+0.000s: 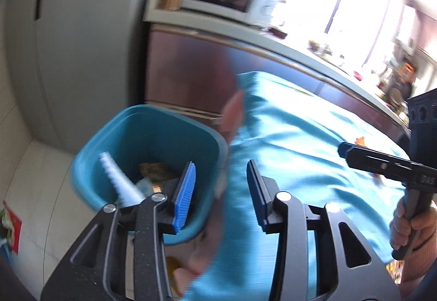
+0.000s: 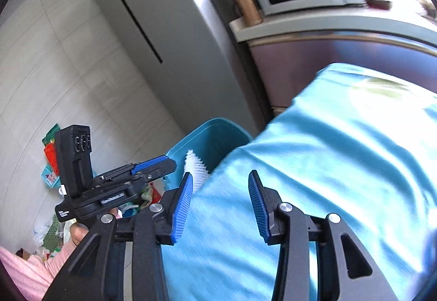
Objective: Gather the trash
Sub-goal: 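Open both tools over the teal bin to drop net and wrapper, then move both open tools back over the table toward the orange peels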
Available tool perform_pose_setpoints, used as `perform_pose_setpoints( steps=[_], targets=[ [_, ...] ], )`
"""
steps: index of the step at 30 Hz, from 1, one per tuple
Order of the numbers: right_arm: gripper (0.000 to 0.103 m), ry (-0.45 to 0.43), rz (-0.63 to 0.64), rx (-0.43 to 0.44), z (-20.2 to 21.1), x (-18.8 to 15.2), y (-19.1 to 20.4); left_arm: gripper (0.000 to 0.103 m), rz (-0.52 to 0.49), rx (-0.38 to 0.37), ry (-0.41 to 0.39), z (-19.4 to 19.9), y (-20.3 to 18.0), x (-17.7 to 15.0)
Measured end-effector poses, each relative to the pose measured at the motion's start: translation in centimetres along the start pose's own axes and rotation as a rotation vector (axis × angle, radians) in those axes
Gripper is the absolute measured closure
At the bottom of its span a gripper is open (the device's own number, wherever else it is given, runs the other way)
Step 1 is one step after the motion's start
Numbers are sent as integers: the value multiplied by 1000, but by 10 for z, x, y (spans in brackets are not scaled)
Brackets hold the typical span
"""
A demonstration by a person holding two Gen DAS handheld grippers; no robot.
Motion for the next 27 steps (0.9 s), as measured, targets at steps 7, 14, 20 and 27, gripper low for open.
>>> perform_pose_setpoints(
  steps=[7,14,20,27],
  targets=[
    [63,-103,-54,-84,59,2,-48,60,-133,-159,-22,-5,-87,22],
    [63,-195,-139,-181,109,6,-106,59,-201,-321,1,-25,-176,32],
    [63,-259,-193,-252,142,8,-149,58,-273,-428,41,-45,-248,32],
    [63,-314,-242,-308,170,16,-191,57,-290,-533,109,-72,-300,30]
  ],
)
Point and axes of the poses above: each gripper's, at about its wrist camera, not at the fingertips, and z roughly against the way its jaws point, y to its left, x to its top, the point moved 9 cm from there along -z, roughly the way its jaws point, and after that the axes turned 15 degrees about -z, right-handed, at the moved point
